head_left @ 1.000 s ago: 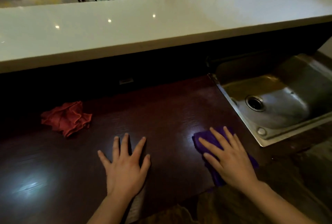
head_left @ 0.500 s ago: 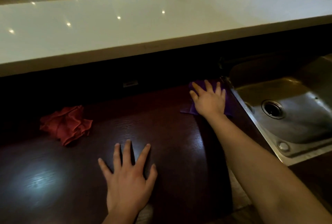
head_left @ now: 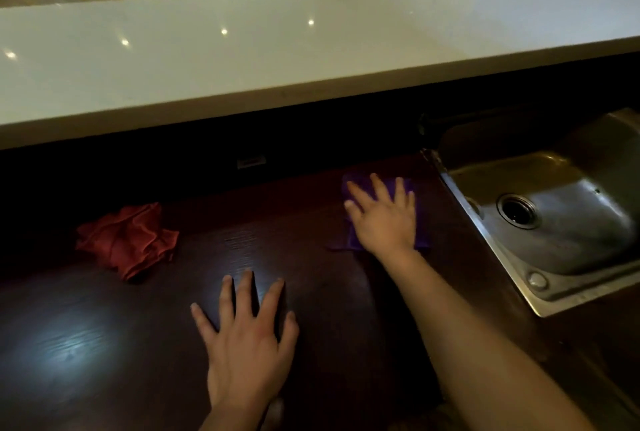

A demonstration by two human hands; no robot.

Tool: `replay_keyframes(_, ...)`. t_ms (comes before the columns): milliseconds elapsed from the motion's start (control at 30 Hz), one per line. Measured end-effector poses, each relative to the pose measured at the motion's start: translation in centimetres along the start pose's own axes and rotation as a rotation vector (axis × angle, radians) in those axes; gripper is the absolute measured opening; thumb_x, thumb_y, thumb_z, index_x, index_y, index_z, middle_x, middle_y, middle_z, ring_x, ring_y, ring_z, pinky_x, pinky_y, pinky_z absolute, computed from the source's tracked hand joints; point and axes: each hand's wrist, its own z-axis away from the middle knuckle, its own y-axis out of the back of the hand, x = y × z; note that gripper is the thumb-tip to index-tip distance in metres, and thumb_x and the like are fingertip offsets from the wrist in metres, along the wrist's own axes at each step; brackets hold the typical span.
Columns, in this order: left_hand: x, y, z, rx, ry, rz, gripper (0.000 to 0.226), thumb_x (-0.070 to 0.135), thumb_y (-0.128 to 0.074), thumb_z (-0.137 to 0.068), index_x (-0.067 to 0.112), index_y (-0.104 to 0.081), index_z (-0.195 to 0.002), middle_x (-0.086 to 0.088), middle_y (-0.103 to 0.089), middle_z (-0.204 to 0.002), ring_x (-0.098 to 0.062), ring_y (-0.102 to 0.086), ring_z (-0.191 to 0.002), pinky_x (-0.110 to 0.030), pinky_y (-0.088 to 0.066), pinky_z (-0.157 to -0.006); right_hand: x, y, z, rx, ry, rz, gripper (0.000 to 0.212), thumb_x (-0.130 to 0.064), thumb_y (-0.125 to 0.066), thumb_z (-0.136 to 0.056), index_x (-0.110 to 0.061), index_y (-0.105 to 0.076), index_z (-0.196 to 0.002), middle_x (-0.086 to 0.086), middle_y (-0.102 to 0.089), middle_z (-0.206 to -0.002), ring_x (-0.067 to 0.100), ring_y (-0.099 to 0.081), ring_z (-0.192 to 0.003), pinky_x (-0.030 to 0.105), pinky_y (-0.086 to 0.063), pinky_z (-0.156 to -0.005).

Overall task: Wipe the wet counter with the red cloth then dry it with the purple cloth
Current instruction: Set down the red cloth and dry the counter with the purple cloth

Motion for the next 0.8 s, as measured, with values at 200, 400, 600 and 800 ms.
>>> replay_keyframes(200, -0.1, 0.1, 0.0, 0.011, 0.004, 0.007, 0.055, 0.056, -0.022, -0.089, 0.045, -0.041, -0.139, -0.004, -0.026, -0.159, -0.025, -0.004, -0.149, -0.067, 0.002, -0.113, 2.8, -1.4, 13.5, -0.027, 0.524, 0.038, 0.045, -0.063, -0.025, -0.099, -0.057, -0.027, -0.144, -0.010, -0.028, -0.160, 0.029, -0.018, -0.150, 0.050, -0.018, -0.120)
replay_keyframes(400, -0.2, -0.1, -0.1, 0.028, -0.011, 0.031, 0.049, 0.054, -0.030, -0.092, 0.043, -0.040, -0.139, -0.006, -0.027, -0.158, -0.028, -0.006, -0.148, -0.069, 0.001, -0.112, 12.9, 2.1, 16.6, 0.023, -0.086, 0.076, 0.056, -0.060, -0.021, -0.093, -0.046, -0.042, -0.143, 0.002, -0.037, -0.157, 0.035, -0.023, -0.147, 0.056, -0.023, -0.116)
replay_keyframes(600, -0.8, 1.0, 0.7, -0.003, -0.067, 0.111, 0.051, 0.047, -0.040, -0.094, 0.044, -0.033, -0.144, -0.002, -0.018, -0.162, -0.021, 0.003, -0.149, -0.062, 0.008, -0.115, -1.8, -1.0, 20.6, 0.068, -0.010, 0.018, 0.046, -0.057, -0.041, -0.094, -0.049, -0.045, -0.139, 0.004, -0.040, -0.155, 0.048, -0.025, -0.142, 0.065, -0.019, -0.114)
replay_keyframes(800, -9.4, 3.5, 4.7, 0.034, -0.124, 0.074, 0.055, 0.048, -0.032, -0.089, 0.037, -0.043, -0.142, -0.005, -0.029, -0.158, -0.024, -0.011, -0.149, -0.056, -0.003, -0.118, -0.1, -0.6, 17.3, -0.048, 0.608, 0.132, 0.048, -0.064, -0.031, -0.095, -0.058, -0.029, -0.143, -0.008, -0.033, -0.159, 0.031, -0.025, -0.147, 0.053, -0.023, -0.118)
